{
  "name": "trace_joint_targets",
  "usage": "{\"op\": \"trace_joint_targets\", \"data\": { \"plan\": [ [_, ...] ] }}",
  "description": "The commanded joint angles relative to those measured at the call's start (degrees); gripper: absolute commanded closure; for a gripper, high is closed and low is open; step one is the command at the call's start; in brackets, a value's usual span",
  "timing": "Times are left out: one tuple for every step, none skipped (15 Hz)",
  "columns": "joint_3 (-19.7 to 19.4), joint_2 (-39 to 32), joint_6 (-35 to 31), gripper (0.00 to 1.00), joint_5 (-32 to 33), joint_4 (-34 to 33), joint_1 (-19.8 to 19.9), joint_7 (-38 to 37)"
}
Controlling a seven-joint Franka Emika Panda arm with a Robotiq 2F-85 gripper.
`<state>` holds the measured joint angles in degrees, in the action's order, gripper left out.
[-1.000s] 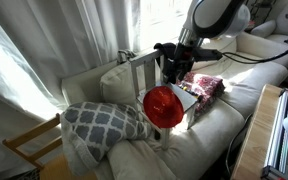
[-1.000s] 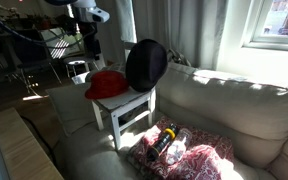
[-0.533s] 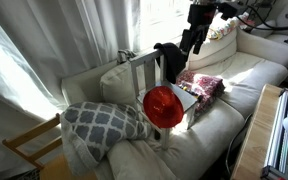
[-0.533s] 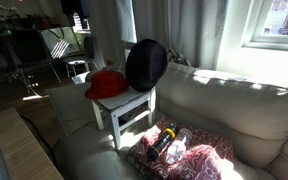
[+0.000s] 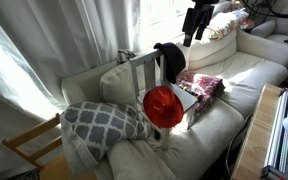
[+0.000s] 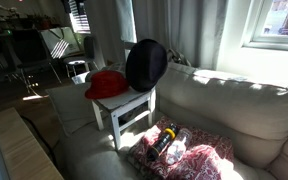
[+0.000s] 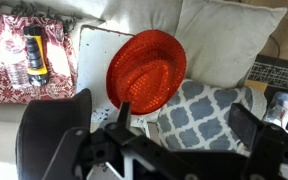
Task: Hang the black hat on the backrest of the wooden chair then put the orange hat on the seat
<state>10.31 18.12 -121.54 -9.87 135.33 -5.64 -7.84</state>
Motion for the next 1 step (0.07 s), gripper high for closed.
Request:
{"op": "trace_joint_targets", "data": {
  "plan": [
    [-0.7,0.0,0.1,0.00,0.3,-0.1,-0.8,-0.2]
  ]
}}
